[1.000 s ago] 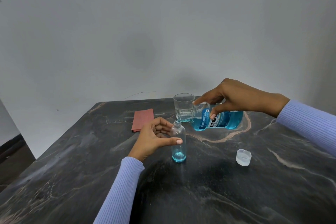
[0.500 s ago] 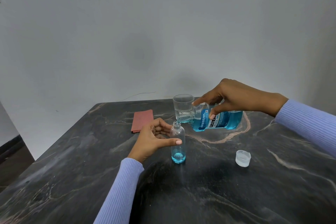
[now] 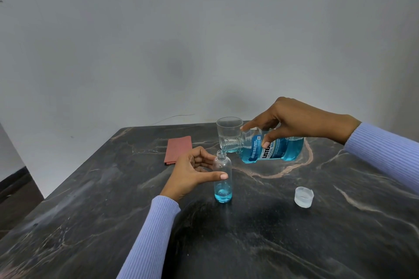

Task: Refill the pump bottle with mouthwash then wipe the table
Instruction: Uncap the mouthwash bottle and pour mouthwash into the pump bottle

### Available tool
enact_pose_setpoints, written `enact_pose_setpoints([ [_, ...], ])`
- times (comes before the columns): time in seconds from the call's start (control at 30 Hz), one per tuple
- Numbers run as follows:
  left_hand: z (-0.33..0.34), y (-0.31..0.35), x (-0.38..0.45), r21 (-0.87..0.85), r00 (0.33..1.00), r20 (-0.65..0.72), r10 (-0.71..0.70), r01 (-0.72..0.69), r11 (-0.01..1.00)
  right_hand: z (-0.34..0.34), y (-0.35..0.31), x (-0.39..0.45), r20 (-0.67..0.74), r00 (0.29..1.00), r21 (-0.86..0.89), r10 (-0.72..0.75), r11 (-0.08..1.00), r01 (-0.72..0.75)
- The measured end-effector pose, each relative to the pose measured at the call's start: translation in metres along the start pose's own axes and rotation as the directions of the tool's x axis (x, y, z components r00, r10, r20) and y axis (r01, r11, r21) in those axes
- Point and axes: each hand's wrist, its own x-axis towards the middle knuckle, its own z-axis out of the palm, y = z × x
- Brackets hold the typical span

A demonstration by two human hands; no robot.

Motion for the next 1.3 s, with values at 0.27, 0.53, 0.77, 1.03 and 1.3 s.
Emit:
enact_pose_setpoints([
  [0.27,-0.0003,0.0013,-0.0004,0.001,1.0,0.008,0.001,-0.001,1.0,-0.0008,-0.0005,0.0011,-0.001,1.0,-0.01,-0.007,1.0,0.007],
  [0.53,0.0001,0.0003,-0.0007,0.025,1.0,0.007,-0.003,0.003,1.0,-0.0009,-0.0012,0.0008,0.0,1.0,-0.012,-0.014,1.0,0.014],
  [0.77,-0.0001,0.0005,0.0,0.025,1.0,0.002,-0.013,0.013,1.0,-0.0023,-0.002,0.0013,-0.008,1.0,-0.031,-0.026,0.999,0.026],
  [1.03,0.0007,0.0026,-0.0008,0.015,1.0,0.002,-0.008,0.007,1.0,-0.0019,-0.0017,0.0014,-0.01,1.0,-0.045,-0.025,0.999,0.025],
  [1.3,0.0006,0.0012,0.0001,0.021,1.0,-0.008,0.007,-0.007,1.0,-0.0041,-0.0035,0.0019,-0.003,1.0,-0.073,-0.019,0.997,0.019],
])
